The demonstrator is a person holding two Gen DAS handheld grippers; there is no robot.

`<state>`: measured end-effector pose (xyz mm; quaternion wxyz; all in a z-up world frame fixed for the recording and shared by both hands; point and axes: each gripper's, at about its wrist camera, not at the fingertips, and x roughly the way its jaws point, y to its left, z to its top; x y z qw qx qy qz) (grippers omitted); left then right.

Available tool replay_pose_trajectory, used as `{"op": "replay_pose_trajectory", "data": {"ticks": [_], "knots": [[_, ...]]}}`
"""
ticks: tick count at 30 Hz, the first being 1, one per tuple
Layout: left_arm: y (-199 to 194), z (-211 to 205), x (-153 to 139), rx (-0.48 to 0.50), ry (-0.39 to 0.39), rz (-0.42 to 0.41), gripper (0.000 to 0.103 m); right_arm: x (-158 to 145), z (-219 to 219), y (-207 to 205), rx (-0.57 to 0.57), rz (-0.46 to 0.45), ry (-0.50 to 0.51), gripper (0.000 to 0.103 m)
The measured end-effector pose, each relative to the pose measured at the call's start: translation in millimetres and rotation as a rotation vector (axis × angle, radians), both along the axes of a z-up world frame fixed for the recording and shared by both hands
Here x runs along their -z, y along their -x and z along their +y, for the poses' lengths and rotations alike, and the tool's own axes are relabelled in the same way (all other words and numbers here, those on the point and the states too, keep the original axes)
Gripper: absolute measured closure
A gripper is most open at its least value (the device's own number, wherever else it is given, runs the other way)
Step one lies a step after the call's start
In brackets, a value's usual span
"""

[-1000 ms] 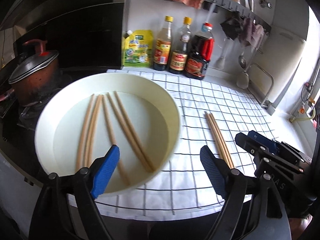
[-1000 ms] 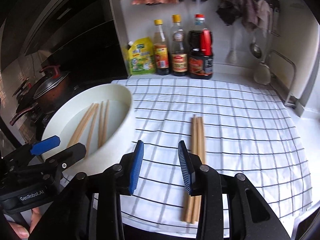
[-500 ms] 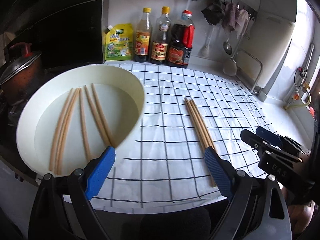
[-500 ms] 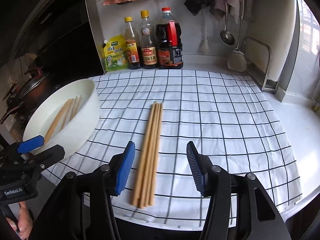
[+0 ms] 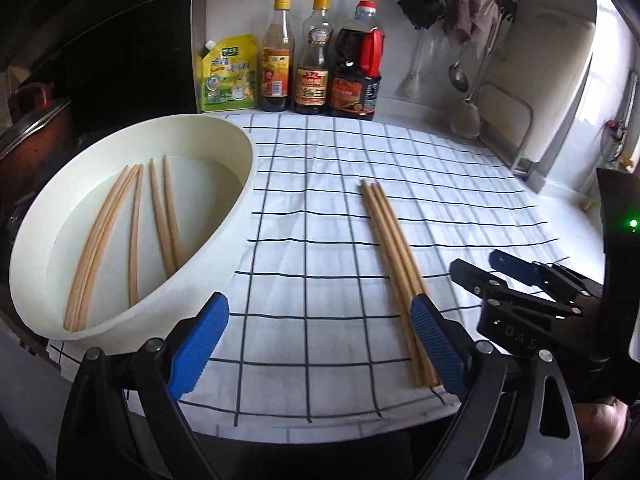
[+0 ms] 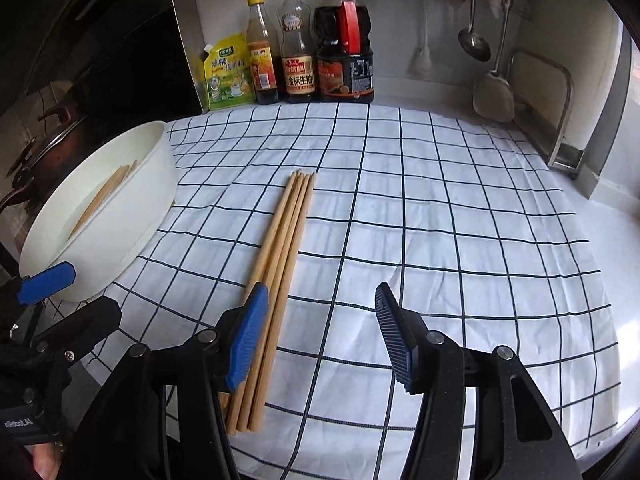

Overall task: Organize utensils
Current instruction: 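Move both open tools back over the chopsticks on the cloth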

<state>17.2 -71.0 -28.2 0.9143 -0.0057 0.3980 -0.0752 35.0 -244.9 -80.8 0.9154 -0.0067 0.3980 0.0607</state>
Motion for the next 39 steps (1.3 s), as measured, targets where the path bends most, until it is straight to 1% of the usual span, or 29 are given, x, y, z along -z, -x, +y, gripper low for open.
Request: {"op": "replay_pose_trajectory", "data": {"ticks": [2,5,8,13,18,25,33,39], "knots": [[-2,-1,3,-0.022,-0.020,-0.006,0.012,5,0,-4,-0.008,0.015,0.004,0.050],[-6,0,7,-0.037,-0.010,0.005,0.012,9,1,-10,-0.016,0.029,0.007,0.050],[-8,-3,9,-0.042,-0.022,0.004,0.012,13,3,-12,-0.028,0.040,0.013,0.050],[-8,-5,11,-0.044,-0.020,0.000,0.012,18,4,-13,-0.037,0.054,0.026,0.050],[-10,-2,17,-0.056,-0.014,0.016,0.012,20,3,-13,-0.043,0.061,0.021,0.050],[-12,2,18,-0.065,-0.010,0.020,0.012,28,11,-17,-0.061,0.089,0.056,0.050],[-15,2,22,-0.064,0.002,0.033,0.012,31,12,-19,-0.038,0.093,0.099,0.050],[-17,-6,20,-0.046,0.001,0.031,0.012,30,7,-18,-0.028,0.086,0.091,0.050]]}}
